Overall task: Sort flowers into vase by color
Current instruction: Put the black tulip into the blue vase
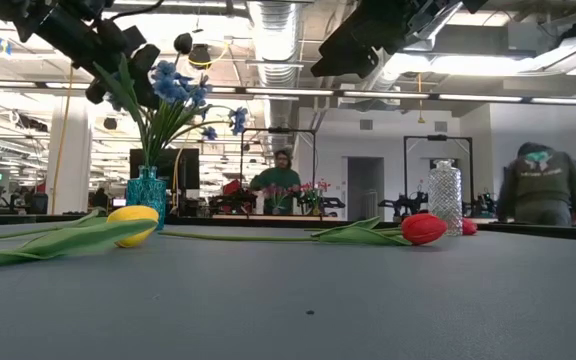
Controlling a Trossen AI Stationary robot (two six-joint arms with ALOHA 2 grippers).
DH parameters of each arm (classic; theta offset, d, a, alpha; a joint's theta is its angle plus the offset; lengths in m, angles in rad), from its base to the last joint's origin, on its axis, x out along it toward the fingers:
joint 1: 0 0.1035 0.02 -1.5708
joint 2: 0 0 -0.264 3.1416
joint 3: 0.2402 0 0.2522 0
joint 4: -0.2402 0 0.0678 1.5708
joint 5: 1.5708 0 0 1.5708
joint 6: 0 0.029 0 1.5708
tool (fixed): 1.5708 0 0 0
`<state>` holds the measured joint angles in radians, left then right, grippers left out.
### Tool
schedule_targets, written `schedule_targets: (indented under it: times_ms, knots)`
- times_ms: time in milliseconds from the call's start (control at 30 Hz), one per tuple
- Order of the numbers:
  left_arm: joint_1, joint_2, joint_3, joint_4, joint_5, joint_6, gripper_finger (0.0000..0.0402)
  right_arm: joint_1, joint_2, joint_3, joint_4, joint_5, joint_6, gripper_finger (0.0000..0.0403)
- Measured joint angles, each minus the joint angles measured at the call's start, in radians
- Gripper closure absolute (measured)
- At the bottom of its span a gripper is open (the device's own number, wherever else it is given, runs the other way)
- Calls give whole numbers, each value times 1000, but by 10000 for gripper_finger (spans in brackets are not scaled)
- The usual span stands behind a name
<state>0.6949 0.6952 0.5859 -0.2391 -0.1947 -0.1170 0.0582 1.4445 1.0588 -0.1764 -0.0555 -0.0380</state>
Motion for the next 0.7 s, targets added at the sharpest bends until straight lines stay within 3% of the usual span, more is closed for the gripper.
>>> schedule_targets:
  times_ms: [500, 700]
  knots:
    - [-78, 0, -1, -43, -57, -27, 401, 0, 0, 0, 17, 0, -23, 148]
    - [-90, -2, -88, 38, -60, -52, 401, 0, 0, 0, 34, 0, -23, 148]
